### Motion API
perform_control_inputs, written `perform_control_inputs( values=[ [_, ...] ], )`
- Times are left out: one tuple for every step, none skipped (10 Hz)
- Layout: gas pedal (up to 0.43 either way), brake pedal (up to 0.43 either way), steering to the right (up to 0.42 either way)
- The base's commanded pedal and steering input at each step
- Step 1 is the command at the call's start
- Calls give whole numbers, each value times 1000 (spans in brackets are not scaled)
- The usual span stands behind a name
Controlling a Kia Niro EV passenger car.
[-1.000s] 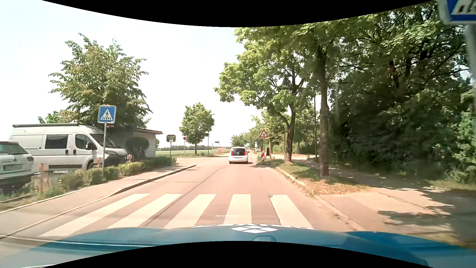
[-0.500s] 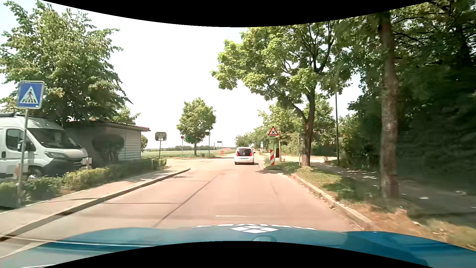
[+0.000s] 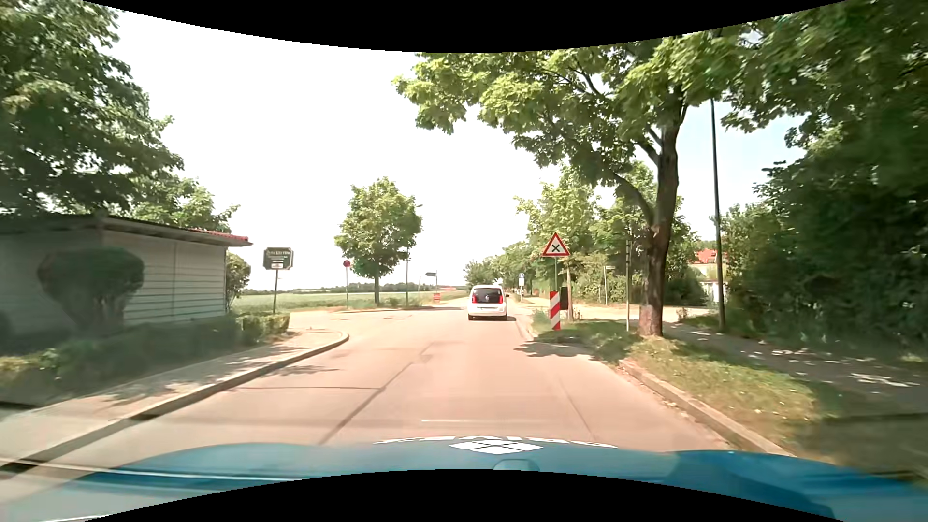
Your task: Follow the waypoints while adhering to traffic rules and regulations
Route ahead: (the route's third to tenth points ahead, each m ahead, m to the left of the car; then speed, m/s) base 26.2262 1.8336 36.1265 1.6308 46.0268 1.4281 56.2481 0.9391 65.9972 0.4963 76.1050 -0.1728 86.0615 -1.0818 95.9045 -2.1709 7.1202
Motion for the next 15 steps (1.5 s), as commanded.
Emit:
perform_control_inputs(
  values=[
    [98, 0, -14],
    [98, 0, -14],
    [98, 0, -11],
    [98, 0, -6],
    [98, 0, -5],
    [98, 0, -4],
    [98, 0, -1],
    [98, 0, 4],
    [98, 0, 9],
    [98, 0, 15],
    [98, 0, 18],
    [98, 0, 19],
    [98, 0, 19],
    [98, 0, 21],
    [98, 0, 26]
  ],
)
